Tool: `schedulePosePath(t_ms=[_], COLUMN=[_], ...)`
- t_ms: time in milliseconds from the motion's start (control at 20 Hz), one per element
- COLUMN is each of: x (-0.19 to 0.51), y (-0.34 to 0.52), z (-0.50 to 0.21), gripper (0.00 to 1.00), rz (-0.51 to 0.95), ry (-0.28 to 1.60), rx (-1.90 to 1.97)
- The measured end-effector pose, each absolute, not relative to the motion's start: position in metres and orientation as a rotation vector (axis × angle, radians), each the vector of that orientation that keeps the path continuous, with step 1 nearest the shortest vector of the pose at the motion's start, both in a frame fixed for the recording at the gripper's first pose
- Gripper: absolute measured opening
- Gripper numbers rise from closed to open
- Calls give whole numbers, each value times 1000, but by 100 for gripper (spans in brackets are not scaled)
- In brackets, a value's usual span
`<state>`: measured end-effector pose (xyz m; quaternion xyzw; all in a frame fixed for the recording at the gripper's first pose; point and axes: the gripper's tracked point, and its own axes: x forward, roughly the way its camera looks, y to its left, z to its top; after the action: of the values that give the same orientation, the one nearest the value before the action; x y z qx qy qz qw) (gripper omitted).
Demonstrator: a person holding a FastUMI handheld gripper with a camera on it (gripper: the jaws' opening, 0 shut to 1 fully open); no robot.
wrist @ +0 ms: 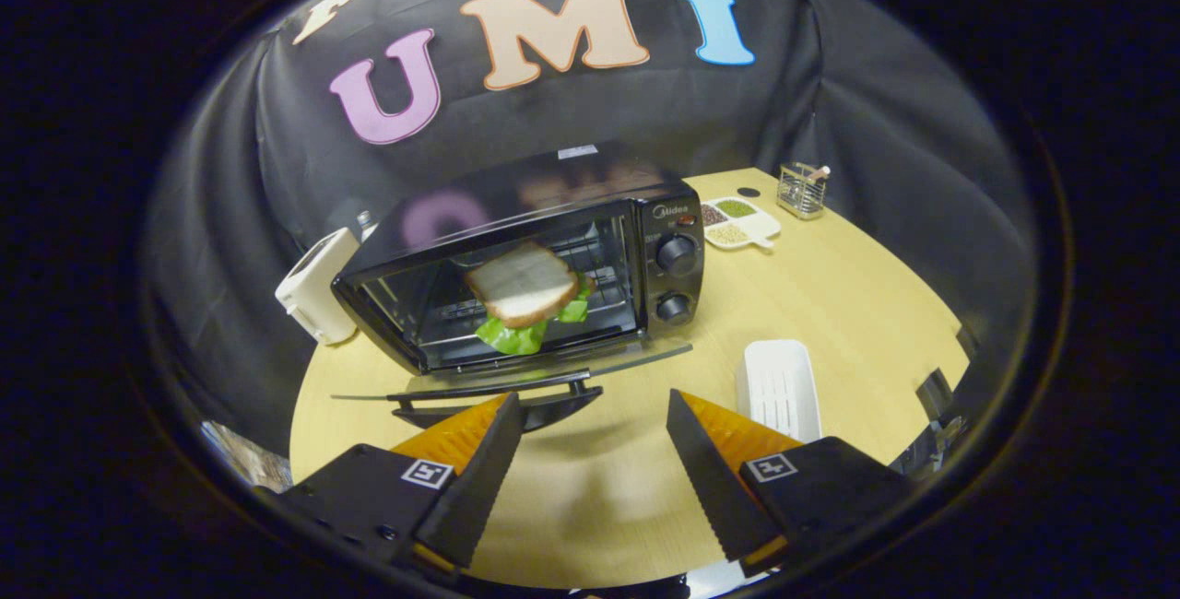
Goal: Open the toaster oven, put the food inside, and close the toaster oven door.
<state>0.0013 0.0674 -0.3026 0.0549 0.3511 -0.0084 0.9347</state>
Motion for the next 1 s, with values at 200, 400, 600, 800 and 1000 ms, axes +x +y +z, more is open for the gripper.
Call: schedulePosePath(t_ms=[200, 400, 600, 800, 1000], x=[21, 49, 78, 103, 124], y=[78, 84, 90, 95, 99], z=[-297, -280, -269, -266, -265], gripper=[98, 98, 98, 98, 98], rz=[-20, -23, -13, -4, -9], ry=[688, 621, 564, 523, 506], rx=[142, 194, 241, 275, 282])
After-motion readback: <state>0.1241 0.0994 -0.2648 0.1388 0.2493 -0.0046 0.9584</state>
